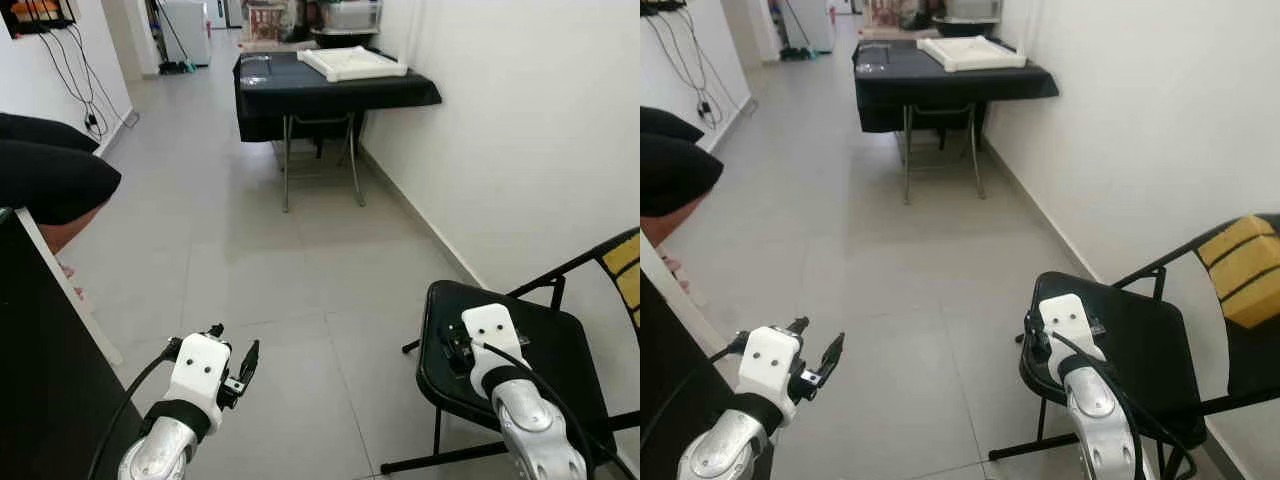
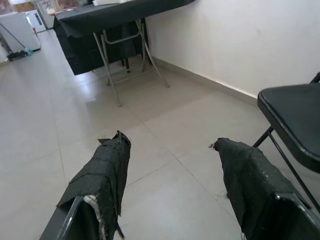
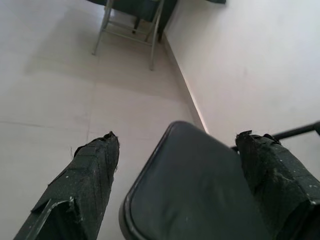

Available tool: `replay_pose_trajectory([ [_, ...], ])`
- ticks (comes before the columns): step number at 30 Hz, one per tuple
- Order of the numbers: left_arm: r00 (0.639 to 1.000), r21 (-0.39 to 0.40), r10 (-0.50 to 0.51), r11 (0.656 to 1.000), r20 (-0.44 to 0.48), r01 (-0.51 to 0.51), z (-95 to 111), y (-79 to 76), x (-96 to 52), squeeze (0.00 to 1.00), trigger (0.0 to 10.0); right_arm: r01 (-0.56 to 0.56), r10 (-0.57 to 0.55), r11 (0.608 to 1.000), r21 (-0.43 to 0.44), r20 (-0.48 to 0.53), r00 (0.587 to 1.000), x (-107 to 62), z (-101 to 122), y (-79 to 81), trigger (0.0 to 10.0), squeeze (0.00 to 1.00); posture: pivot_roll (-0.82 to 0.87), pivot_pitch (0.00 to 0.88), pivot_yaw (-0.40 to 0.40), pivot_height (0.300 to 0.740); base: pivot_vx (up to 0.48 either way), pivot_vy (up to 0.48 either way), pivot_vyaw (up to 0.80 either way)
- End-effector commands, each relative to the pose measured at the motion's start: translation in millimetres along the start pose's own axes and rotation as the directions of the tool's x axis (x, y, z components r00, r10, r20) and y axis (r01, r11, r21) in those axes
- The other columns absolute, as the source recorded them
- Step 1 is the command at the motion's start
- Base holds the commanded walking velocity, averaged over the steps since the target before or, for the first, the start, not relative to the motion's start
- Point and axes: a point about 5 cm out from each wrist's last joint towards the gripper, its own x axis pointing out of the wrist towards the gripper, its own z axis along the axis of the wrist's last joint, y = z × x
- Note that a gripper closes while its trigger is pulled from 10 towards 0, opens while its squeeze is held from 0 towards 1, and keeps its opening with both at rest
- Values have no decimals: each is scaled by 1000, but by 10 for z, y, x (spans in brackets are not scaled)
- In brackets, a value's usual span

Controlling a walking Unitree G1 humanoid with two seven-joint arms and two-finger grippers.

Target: Building children table

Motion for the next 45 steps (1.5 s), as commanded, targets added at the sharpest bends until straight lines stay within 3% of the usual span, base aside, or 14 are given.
replay_pose_trajectory([
  [1,1000,22,1,1000,-21,-1,-43,32,3,0,10000,5,-5,1000,-9,-20,1000,13,-19,-4,10000,0,-22,0,-38,620,0,0,0],
  [23,1000,38,9,999,-24,-8,-51,42,30,0,10000,53,-57,998,-28,-181,982,74,-210,-120,10000,0,-21,0,-37,555,0,0,0],
  [30,1000,43,11,999,-21,-10,-52,53,37,0,10000,94,-107,994,-61,-255,961,106,-316,-301,10000,0,-20,0,-41,535,0,0,0],
  [37,1000,45,11,999,-24,-10,-58,46,25,0,10000,110,-143,988,-112,-352,925,101,-511,-592,10000,0,-22,0,-48,510,0,0,0],
  [45,999,46,16,999,-29,-14,-67,53,7,0,10000,113,-145,988,-106,-384,912,99,-568,-665,10000,0,-20,0,-51,485,0,0,0],
])
